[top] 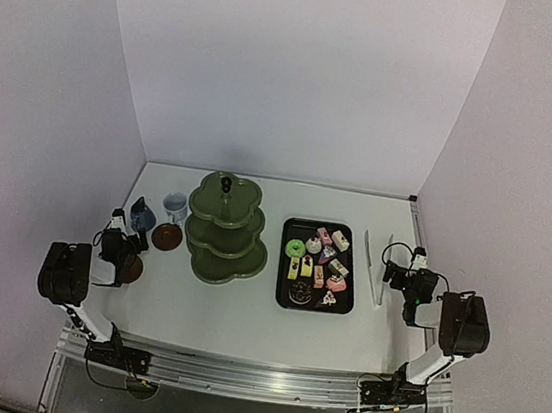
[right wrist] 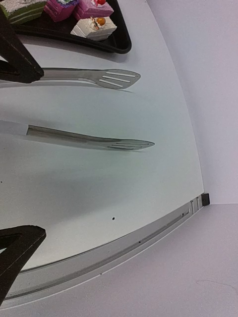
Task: Serve the afternoon tea
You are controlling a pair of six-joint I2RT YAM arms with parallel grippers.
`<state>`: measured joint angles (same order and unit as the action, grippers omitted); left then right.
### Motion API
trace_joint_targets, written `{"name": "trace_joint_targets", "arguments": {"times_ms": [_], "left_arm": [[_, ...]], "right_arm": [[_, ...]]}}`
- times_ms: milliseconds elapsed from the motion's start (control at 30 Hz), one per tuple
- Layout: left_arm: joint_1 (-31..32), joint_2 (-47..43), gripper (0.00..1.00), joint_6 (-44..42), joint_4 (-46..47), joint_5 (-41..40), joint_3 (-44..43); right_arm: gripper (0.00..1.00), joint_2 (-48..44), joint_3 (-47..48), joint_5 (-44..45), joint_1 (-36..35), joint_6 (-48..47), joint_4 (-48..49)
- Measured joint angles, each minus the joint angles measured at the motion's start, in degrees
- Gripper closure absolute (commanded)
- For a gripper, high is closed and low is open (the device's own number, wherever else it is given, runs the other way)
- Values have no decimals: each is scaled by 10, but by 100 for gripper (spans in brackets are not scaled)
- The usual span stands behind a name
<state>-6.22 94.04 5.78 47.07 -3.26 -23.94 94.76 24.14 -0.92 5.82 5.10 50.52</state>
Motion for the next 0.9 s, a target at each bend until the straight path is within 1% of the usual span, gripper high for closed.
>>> {"name": "trace_joint_targets", "arguments": {"times_ms": [100, 167, 267, 400, 467, 567, 667, 733, 800, 900], "left_arm": [[0, 0, 0, 0, 0, 0, 0], [0, 0, 0, 0, 0, 0, 0], [0, 0, 0, 0, 0, 0, 0], [0, -8, 0, 0, -12, -4, -1], [0, -40, 0, 2, -60, -22, -7], [0, -121, 0, 5, -158, -59, -43], [0, -201, 0, 5, -226, -78, -75], [0, -258, 0, 3, -265, -66, -80], [-1, -304, 0, 2, -305, -32, -80], [-1, -347, 1, 13, -374, 51, -93]], "right_arm": [[2, -1, 5, 11, 0, 4, -15], [2, -6, 28, 32, 0, 9, -67], [2, -26, 112, 73, 0, 29, -185], [2, -71, 202, 84, 0, 54, -272], [2, -91, 243, 82, 0, 68, -331], [2, -101, 306, 74, 0, 91, -443], [2, -111, 329, 55, 0, 111, -536], [2, -119, 329, 38, 0, 121, -590], [2, -123, 329, 24, 0, 130, -640], [2, -125, 330, 10, -9, 135, -713]]}}
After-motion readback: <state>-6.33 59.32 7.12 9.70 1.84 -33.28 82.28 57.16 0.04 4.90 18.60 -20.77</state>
